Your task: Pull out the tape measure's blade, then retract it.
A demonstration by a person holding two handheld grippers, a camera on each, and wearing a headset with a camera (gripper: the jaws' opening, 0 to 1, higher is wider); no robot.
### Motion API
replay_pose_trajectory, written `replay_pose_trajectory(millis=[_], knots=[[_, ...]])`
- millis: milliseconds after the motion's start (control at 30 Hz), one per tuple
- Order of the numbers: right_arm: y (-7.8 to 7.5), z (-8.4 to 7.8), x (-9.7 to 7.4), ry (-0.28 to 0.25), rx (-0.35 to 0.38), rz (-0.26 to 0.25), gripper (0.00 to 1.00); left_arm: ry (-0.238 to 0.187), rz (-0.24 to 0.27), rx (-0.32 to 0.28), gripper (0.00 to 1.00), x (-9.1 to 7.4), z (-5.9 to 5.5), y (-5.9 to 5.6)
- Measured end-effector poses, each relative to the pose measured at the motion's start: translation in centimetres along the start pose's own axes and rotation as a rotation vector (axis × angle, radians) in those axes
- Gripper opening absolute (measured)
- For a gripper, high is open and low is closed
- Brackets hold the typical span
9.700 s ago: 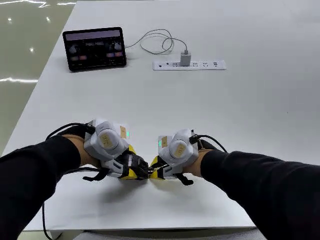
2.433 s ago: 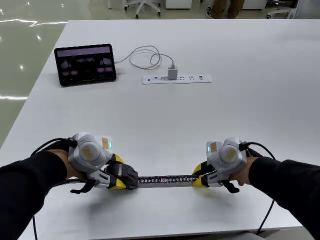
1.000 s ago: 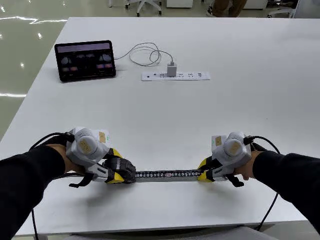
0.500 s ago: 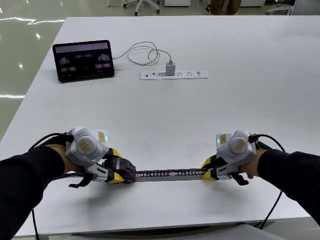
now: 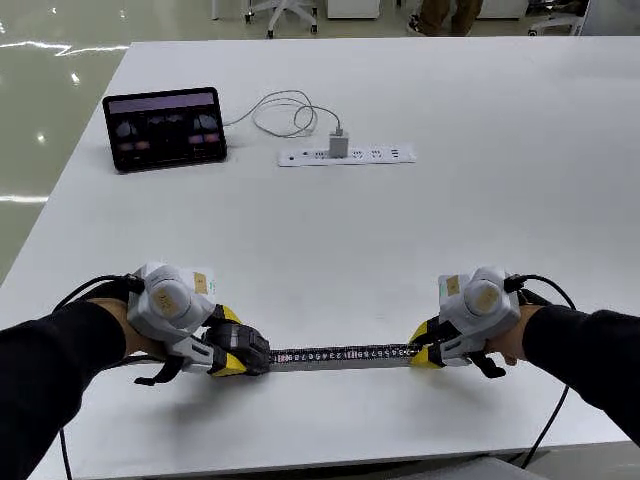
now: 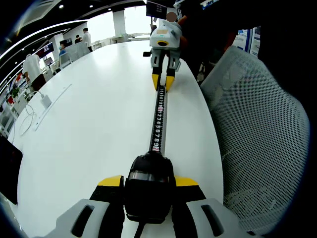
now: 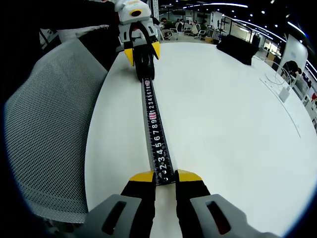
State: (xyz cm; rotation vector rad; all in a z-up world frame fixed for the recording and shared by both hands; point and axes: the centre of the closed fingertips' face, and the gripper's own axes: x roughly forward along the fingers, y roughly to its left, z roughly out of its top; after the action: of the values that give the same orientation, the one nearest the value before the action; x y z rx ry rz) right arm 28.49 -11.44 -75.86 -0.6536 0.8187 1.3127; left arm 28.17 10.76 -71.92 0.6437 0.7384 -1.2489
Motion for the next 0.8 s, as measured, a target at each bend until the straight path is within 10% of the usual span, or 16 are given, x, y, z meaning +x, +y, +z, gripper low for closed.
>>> replay_pose_trajectory(millis=[800], knots=[[-0.29,-1.03,-0.85,0.009,0.011,0.000,0.10,-0.001,0.002,-0.005,0.33,-0.02,0.00,0.02]])
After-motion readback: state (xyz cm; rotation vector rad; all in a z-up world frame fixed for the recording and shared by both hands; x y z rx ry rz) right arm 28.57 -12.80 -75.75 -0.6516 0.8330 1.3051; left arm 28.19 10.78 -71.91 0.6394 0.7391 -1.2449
